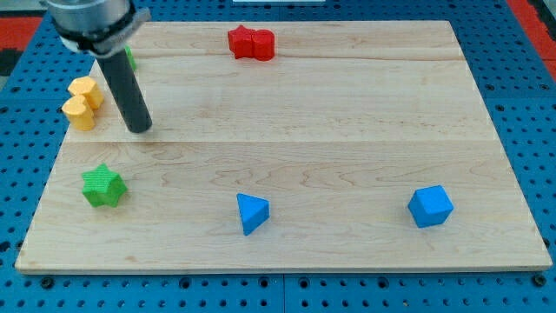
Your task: Push the green star into the green circle
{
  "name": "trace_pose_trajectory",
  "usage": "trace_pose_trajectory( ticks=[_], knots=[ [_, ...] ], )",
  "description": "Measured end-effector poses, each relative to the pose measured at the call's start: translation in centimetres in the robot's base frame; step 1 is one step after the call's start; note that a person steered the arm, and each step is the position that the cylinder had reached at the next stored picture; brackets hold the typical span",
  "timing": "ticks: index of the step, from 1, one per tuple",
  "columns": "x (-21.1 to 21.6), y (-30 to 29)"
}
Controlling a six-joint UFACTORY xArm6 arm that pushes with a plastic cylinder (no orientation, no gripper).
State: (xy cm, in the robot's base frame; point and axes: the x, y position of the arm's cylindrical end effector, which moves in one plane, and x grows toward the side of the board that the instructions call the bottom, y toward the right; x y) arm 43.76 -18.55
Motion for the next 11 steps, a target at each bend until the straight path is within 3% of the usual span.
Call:
trace_pose_trajectory(
  ticks=[1,2,3,6,8,9,11],
  knots=[
    [3.9,-7.7],
    [7.9,-11.0],
    [12.3,-4.5],
    [-2.4,-1.9],
    [-8.7,-1.7],
    [-4.9,2.1],
    [-6.1,0.8]
  ],
)
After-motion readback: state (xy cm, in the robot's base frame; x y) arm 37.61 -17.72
